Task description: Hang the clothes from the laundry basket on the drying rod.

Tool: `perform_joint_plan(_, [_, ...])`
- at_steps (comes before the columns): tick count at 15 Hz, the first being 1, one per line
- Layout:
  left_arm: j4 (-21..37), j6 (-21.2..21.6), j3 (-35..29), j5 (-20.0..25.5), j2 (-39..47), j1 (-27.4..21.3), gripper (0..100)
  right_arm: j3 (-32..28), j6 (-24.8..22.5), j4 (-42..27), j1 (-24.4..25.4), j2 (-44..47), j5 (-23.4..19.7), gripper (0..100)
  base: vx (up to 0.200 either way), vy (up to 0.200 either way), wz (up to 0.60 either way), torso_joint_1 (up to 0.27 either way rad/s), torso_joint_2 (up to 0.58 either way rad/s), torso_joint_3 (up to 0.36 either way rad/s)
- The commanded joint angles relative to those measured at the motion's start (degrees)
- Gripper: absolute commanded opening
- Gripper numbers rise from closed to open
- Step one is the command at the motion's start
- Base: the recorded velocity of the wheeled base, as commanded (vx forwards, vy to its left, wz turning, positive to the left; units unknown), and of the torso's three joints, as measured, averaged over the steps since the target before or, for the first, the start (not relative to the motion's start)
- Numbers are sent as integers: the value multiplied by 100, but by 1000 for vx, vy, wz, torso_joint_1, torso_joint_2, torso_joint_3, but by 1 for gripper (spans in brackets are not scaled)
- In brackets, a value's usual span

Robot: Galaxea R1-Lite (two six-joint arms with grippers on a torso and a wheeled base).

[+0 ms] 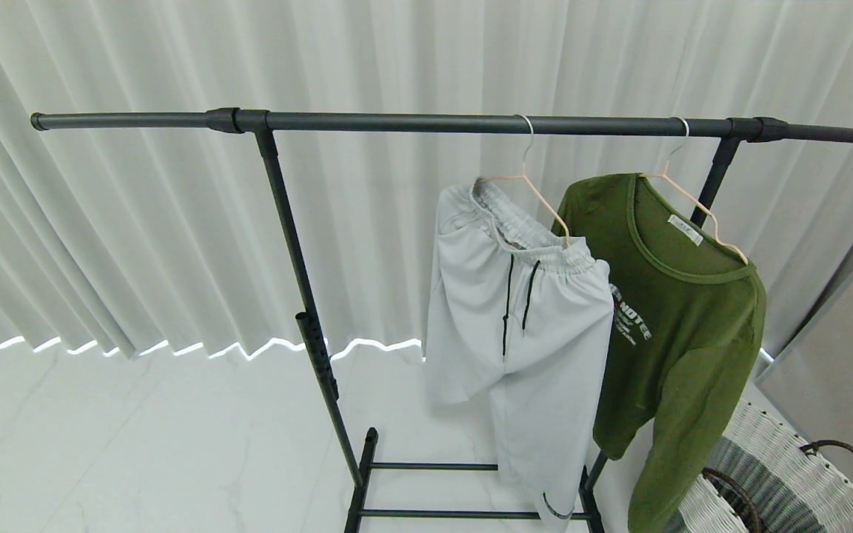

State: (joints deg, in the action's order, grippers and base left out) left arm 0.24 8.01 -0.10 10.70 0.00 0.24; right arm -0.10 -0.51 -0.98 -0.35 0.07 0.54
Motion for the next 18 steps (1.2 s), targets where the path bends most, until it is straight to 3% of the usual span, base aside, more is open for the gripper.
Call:
perform_joint_plan(1, [2,-1,1,2,0,2,100,1,-2,1,0,-7,-1,100,0,0,0,0,0,0])
perform_joint_plan(18, [2,-1,1,2,0,2,100,1,-45,1,0,-7,-1,100,0,0,0,0,0,0])
